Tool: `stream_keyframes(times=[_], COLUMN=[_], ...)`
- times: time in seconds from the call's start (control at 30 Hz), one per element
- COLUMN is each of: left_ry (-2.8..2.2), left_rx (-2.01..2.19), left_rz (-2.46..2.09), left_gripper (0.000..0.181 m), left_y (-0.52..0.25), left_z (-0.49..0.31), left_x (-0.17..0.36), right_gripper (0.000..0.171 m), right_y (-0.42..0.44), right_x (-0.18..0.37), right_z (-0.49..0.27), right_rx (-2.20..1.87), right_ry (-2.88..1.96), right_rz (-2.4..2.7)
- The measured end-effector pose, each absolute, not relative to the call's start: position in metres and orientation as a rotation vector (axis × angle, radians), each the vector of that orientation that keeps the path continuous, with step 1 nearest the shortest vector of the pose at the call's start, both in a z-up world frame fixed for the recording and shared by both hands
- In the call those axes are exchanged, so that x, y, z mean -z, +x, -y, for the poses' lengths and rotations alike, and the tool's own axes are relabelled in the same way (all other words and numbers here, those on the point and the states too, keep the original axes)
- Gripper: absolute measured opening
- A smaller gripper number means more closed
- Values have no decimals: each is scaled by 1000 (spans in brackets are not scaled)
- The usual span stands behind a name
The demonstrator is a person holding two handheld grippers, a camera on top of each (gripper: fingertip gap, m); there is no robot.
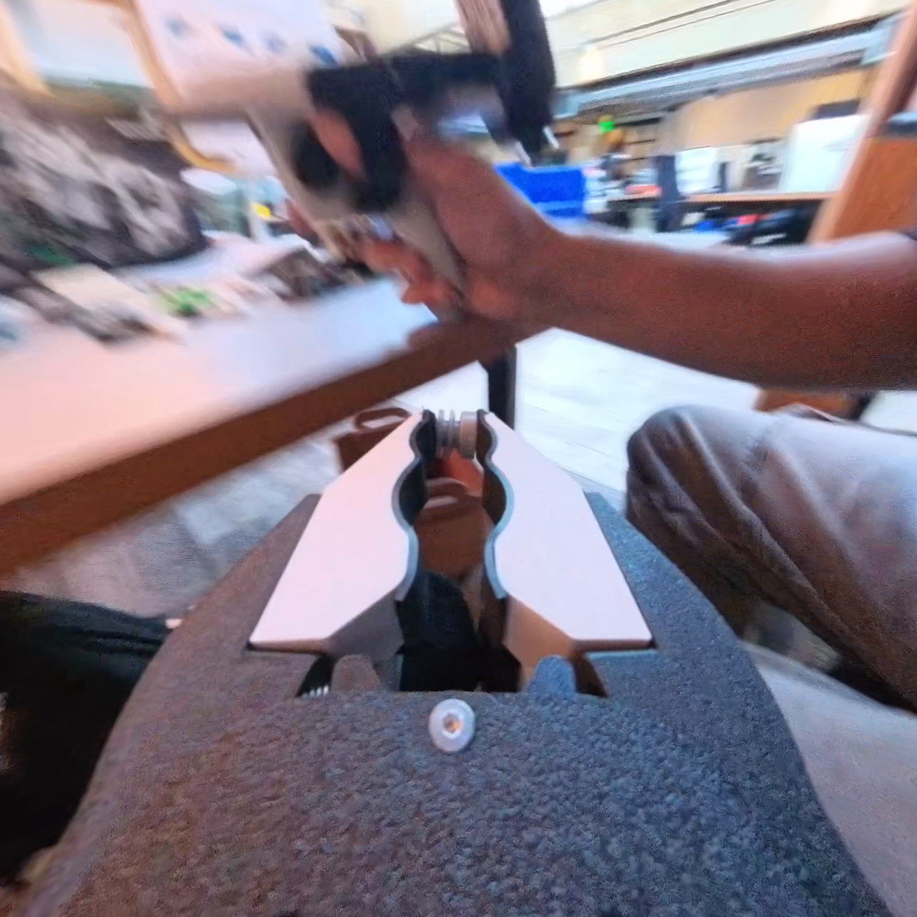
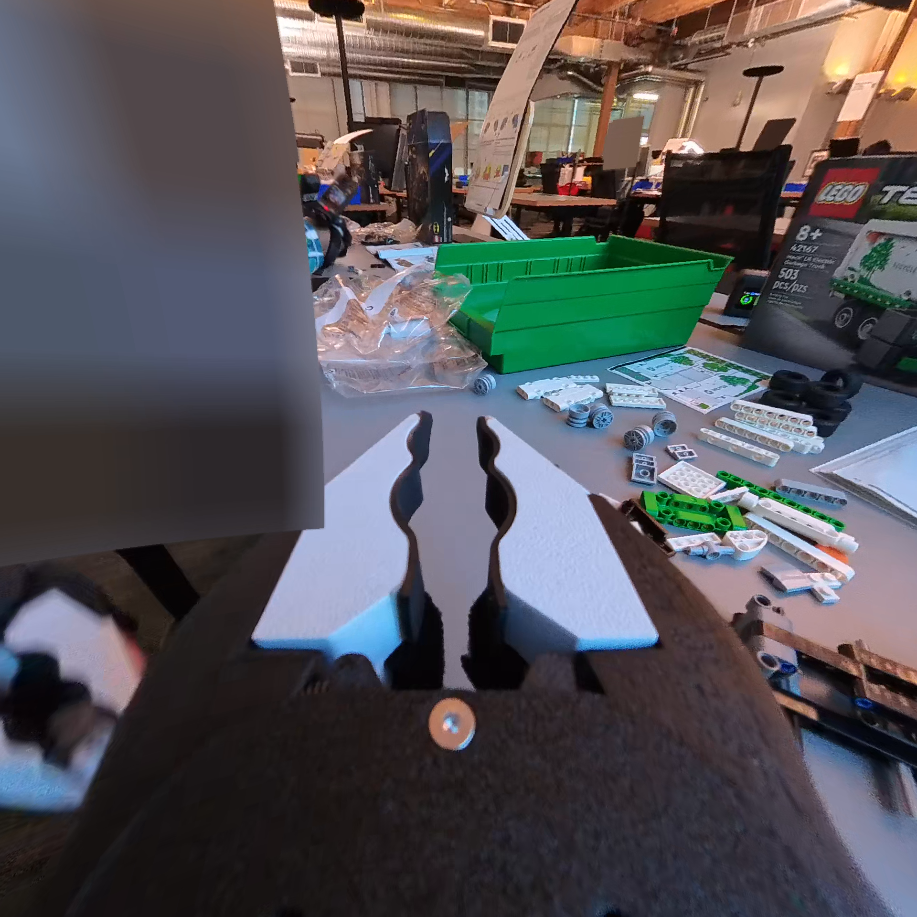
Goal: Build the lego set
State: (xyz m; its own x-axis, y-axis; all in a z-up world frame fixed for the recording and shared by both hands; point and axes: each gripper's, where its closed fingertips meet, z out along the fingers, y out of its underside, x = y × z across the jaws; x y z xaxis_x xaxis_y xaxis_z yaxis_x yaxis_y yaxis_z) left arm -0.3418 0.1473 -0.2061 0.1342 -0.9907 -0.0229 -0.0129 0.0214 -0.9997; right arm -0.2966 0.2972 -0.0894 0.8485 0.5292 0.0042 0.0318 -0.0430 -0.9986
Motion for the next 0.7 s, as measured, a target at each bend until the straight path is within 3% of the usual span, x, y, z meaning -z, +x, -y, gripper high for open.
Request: stream_keyframes(times=[0.1, 0.2, 0.37, 0.5, 0.7], left_ry=[-1265, -1430, -1680, -1692, -1775], left_rx=[940, 769, 262, -152, -169], left_rz=[-1000, -1008, -1137, -1401, -1546], left_gripper=[13, 13, 14, 14, 14], left_y=[-344, -331, -309, -307, -305], left_z=[-206, -278, -404, -466, -484], left_x=[120, 88, 96, 139, 175], right_gripper=[18, 20, 24, 27, 27], right_y=[-292, -286, -274, -269, -258], right_x=[87, 87, 82, 79, 73], right_z=[-298, -299, -299, -298, -296], right_rx=[-485, -600, -817, -926, -1037], right_ry=[-1575, -1592, -1561, -1538, -1485], right_rz=[413, 349, 240, 196, 127])
